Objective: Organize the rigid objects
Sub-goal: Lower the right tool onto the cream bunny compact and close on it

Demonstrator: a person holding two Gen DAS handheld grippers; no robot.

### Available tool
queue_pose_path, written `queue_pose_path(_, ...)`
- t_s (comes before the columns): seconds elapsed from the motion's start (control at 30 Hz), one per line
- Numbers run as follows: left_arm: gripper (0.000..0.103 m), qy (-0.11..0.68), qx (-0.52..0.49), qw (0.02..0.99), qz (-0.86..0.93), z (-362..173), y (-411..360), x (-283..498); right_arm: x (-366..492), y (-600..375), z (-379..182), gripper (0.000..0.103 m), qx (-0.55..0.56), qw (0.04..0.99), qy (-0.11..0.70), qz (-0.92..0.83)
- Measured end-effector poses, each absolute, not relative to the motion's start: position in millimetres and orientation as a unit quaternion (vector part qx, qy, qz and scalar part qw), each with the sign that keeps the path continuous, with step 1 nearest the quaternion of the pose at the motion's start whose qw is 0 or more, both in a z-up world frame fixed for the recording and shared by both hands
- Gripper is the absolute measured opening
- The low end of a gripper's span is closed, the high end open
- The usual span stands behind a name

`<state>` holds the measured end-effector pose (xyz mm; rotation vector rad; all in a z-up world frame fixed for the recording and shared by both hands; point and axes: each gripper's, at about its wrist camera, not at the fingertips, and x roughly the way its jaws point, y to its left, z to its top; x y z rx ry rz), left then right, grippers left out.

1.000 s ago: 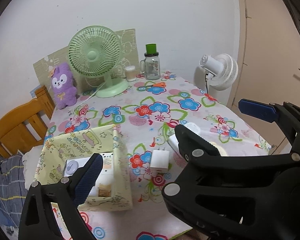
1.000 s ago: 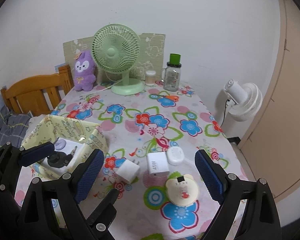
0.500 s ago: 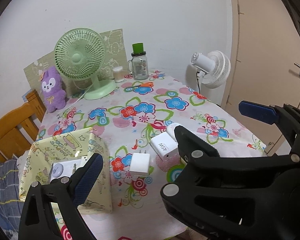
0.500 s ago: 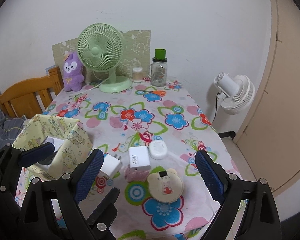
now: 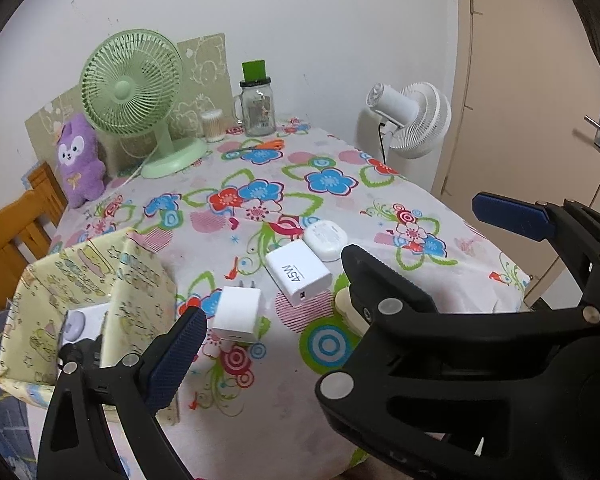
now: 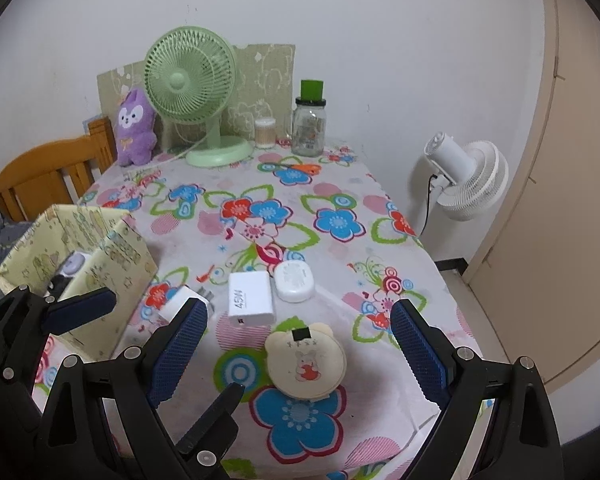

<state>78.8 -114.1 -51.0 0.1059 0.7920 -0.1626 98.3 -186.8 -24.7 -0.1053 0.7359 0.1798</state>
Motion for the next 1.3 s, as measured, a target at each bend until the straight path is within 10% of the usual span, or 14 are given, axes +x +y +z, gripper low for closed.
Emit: queue_pose_path(1.3,0.093,0.425,0.066,0.901,-0.061,-137,-115,102,132,-189,-127,0.094,-0.050,0.897,0.429,0.097)
